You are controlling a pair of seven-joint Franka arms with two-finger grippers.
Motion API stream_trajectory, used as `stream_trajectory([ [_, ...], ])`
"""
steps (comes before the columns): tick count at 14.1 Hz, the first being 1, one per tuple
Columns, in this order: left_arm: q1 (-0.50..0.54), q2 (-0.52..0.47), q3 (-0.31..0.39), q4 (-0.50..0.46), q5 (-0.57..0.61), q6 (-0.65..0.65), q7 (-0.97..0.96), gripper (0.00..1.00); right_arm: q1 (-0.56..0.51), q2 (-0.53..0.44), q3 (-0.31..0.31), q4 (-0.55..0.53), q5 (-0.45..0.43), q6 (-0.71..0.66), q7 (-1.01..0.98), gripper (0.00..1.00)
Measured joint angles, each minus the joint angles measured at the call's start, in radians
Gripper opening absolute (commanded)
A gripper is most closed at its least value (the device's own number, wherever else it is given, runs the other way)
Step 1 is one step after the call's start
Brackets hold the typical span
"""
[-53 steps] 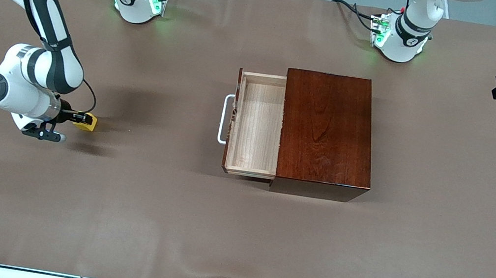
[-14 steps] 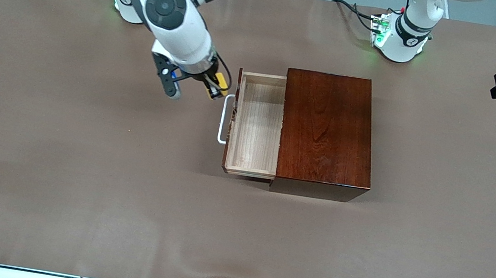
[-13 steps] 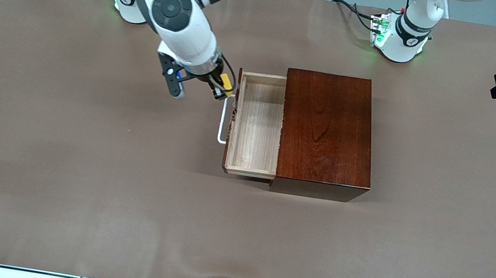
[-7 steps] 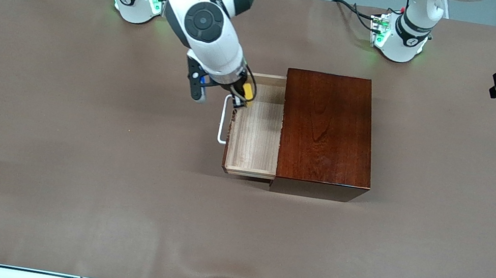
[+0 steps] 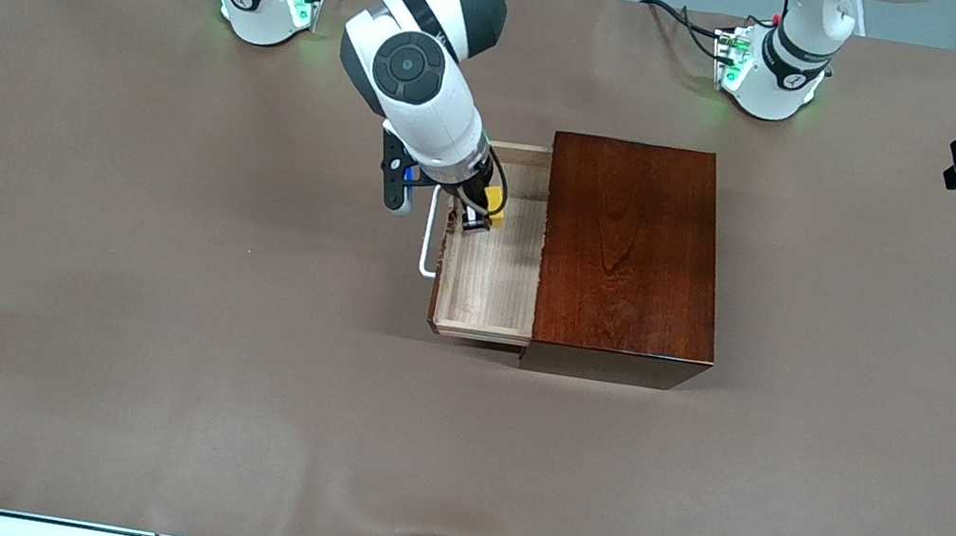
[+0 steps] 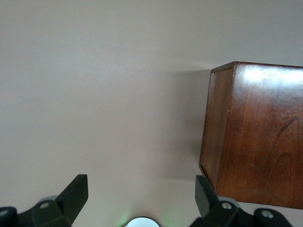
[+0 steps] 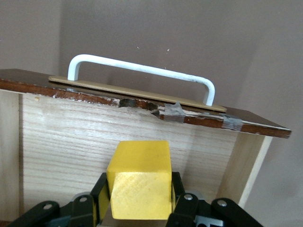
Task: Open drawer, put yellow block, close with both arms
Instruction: 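Lower the cube into the drawer and open the right gripper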
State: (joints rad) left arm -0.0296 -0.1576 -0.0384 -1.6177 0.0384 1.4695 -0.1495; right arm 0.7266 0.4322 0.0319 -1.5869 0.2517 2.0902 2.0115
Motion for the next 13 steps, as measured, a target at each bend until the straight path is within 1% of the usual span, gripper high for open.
stream_trajectory([
  [4, 0.0, 0.011, -0.005, 0.0, 0.0, 0.02, 0.0, 1.0, 0.012, 0.033, 0.001, -0.002, 0.0, 0.014, 0.001, 0.0],
  [12, 0.0, 0.016, -0.015, 0.0, 0.0, 0.021, -0.014, 1.0, 0.043, 0.09, 0.001, -0.004, 0.0, 0.033, 0.003, 0.0],
  [13, 0.0, 0.018, -0.022, 0.0, 0.0, 0.021, -0.021, 1.0, 0.043, 0.095, 0.001, -0.004, 0.0, 0.033, 0.003, 0.11],
])
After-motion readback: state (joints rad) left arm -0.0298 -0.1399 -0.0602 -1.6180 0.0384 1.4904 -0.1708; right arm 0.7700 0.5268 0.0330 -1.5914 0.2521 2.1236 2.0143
